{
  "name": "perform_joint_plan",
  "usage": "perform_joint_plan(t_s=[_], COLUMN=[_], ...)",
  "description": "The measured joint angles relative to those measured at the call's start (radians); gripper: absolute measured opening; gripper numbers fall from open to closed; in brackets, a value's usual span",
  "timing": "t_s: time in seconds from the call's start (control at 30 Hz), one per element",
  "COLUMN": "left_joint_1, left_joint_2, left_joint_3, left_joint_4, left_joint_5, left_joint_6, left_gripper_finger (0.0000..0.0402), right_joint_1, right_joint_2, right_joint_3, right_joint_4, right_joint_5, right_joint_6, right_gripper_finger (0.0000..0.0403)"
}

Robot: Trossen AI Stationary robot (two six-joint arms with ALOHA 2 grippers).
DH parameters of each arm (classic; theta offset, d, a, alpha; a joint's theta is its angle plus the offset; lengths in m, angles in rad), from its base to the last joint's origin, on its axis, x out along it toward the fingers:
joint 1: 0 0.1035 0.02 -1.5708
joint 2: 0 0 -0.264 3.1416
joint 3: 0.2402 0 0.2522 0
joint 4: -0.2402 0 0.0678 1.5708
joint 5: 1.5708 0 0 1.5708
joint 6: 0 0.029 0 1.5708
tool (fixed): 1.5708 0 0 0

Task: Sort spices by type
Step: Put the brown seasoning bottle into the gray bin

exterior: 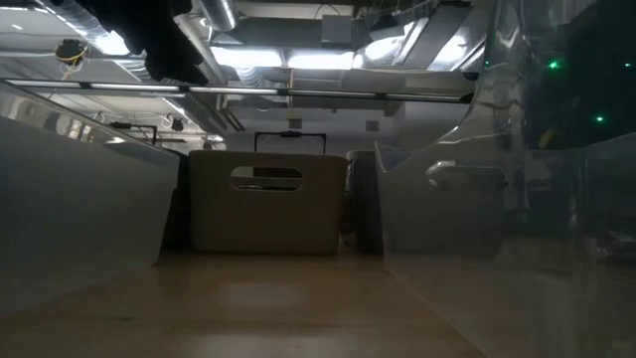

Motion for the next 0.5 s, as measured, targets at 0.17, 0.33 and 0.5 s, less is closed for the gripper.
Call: perform_joint_plan(t_s=[0.17,0.33,0.5], left_joint_1=[0.000,0.000,0.000], left_joint_2=[0.000,0.000,0.000], left_joint_3=[0.000,0.000,0.001], left_joint_4=[0.000,0.000,0.000], left_joint_5=[0.000,0.000,0.000], left_joint_6=[0.000,0.000,0.000], left_gripper_finger=[0.0255,0.0255,0.0255], right_joint_1=[0.000,0.000,0.000], right_joint_2=[0.000,0.000,0.000], right_joint_3=[0.008,0.090,0.213], right_joint_4=[0.023,0.022,0.021], right_joint_5=[-0.008,-0.021,-0.035], right_joint_6=[-0.023,-0.067,-0.123], right_gripper_finger=[0.0192,0.0217,0.0202])
